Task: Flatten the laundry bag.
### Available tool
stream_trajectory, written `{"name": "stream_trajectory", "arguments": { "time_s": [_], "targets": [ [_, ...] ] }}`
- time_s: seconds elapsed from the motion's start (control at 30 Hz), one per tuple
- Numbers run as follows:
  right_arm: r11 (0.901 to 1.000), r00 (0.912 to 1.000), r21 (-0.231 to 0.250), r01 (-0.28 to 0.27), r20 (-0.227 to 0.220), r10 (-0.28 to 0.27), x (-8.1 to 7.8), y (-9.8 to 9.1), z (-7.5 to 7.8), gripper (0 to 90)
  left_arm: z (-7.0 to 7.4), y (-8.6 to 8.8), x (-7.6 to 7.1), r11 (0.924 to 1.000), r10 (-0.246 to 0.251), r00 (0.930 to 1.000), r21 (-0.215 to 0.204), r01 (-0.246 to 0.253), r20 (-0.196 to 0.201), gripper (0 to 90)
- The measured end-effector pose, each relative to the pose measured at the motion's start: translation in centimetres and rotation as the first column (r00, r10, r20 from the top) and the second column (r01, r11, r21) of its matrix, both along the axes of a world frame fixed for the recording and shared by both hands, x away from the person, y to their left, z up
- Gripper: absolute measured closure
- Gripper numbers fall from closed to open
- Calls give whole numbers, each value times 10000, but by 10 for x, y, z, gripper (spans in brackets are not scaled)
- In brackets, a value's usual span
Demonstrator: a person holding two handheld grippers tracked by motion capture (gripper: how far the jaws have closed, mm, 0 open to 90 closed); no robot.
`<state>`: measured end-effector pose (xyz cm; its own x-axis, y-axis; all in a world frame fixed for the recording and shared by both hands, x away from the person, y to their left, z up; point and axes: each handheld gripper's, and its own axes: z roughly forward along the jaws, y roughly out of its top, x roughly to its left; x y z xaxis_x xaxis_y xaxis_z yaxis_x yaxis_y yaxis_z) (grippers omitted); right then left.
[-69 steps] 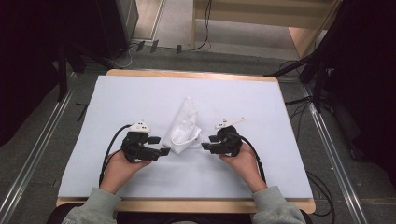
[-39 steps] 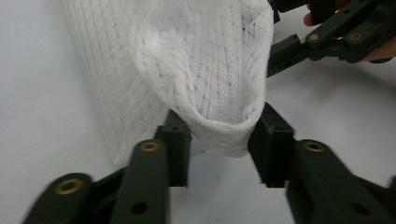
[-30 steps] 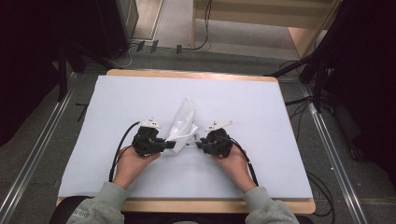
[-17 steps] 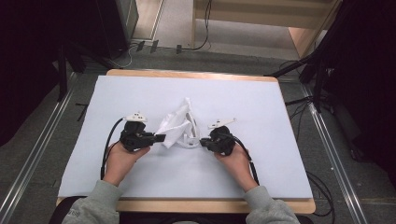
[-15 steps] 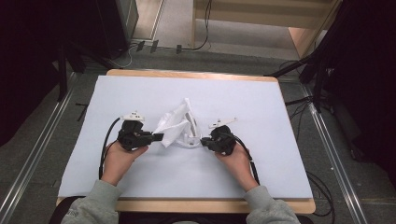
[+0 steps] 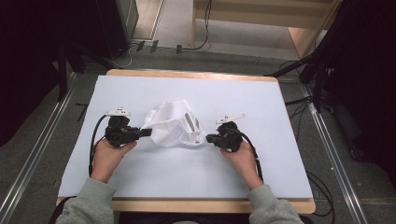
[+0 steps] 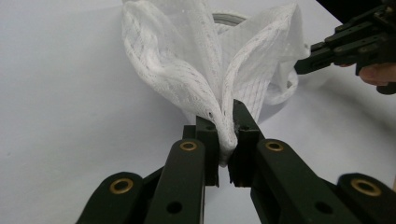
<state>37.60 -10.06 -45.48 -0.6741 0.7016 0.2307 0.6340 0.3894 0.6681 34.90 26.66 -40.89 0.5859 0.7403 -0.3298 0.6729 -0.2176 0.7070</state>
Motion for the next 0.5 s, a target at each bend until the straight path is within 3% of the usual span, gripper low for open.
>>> {"name": "stream_trajectory", "arguments": {
  "time_s": [0.5],
  "targets": [
    [9990, 9989, -80, 445, -164, -446, 7, -23, 4, 869, -10, 32, 11, 9973, 732, 9953, -56, -737, -631, 852]
  ]
}}
